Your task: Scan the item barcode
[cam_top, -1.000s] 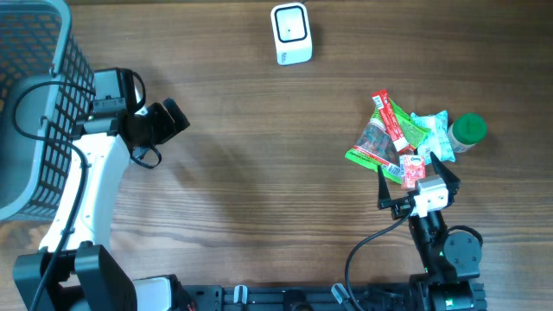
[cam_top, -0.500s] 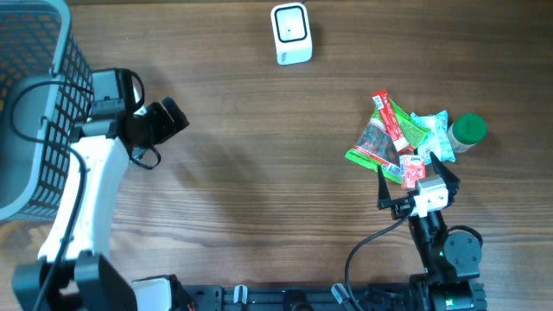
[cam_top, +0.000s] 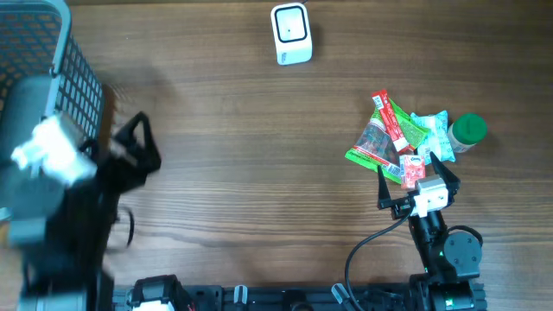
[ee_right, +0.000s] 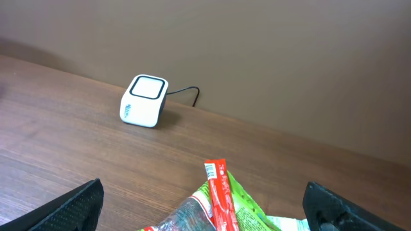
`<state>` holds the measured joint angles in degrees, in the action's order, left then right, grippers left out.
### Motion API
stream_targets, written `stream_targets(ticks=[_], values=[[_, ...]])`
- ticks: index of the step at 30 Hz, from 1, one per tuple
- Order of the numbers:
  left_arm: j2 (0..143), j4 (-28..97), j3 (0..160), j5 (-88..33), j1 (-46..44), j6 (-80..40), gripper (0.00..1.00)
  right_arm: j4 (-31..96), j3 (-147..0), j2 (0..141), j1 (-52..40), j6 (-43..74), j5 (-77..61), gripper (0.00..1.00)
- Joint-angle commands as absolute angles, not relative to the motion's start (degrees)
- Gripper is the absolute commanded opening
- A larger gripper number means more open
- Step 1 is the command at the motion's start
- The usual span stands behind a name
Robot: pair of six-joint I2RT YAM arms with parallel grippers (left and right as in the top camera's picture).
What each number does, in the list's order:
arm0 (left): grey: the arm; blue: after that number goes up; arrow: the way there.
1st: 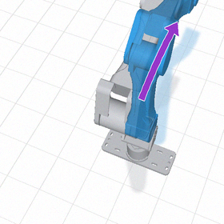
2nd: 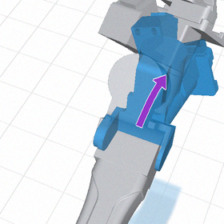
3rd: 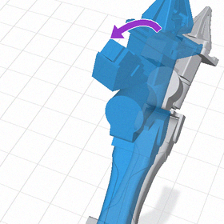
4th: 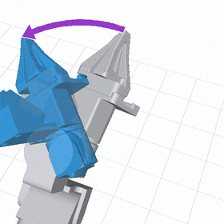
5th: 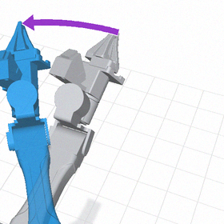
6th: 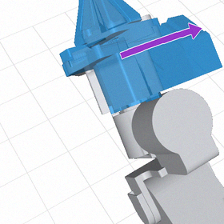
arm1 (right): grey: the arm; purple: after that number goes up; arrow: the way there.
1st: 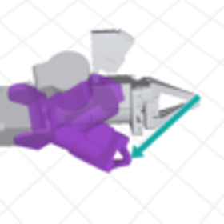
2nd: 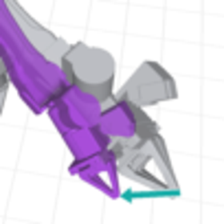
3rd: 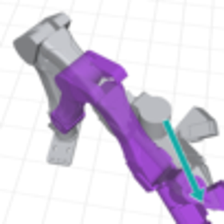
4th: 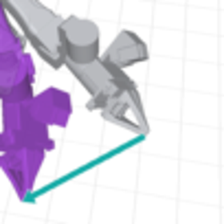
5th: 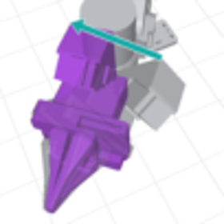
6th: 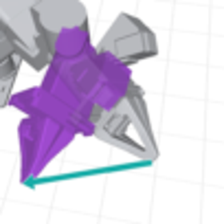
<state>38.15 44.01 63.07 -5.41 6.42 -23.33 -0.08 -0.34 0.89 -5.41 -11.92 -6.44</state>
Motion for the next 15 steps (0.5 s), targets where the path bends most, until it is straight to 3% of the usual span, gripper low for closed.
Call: stream_targets(ticks=[1,15], values=[[30.09,45.12,62.94,-4.38,5.87,-22.68,1.00,-0.45,-0.30,0.21,-5.17,-12.69,-7.33,1.00],[3.44,50.35,61.76,-3.77,4.14,-22.74,1.00,-0.45,-0.30,0.27,-5.17,-12.69,-7.33,1.00]])
